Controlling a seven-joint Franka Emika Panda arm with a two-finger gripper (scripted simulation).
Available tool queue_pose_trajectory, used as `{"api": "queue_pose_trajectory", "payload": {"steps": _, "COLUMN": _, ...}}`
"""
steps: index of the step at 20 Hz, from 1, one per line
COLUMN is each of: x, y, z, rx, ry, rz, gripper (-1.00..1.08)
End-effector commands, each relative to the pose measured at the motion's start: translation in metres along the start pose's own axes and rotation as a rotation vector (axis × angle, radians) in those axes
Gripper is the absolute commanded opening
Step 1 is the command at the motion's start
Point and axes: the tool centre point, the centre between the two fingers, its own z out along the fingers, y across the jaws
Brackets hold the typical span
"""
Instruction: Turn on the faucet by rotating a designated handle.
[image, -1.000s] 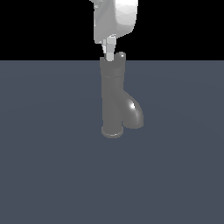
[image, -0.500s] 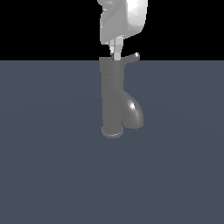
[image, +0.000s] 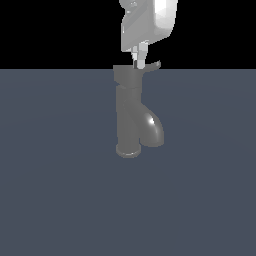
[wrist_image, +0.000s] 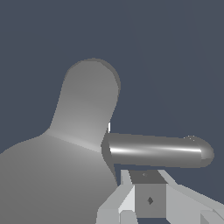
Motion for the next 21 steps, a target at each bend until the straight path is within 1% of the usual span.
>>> {"api": "queue_pose_trajectory", "payload": {"steps": 1, "x": 0.015, "y": -0.016, "z": -0.001, "rx": 0.027, "ry": 0.007, "rz": 0.017, "gripper": -1.0}}
{"api": "queue_pose_trajectory", "payload": {"steps": 20, "x": 0.077, "y": -0.062, "z": -0.005, "rx": 0.054, "ry": 0.021, "rz": 0.09, "gripper": -1.0}}
{"api": "queue_pose_trajectory", "payload": {"steps": 21, "x": 0.077, "y": -0.062, "z": -0.005, "rx": 0.054, "ry": 0.021, "rz": 0.09, "gripper": -1.0}}
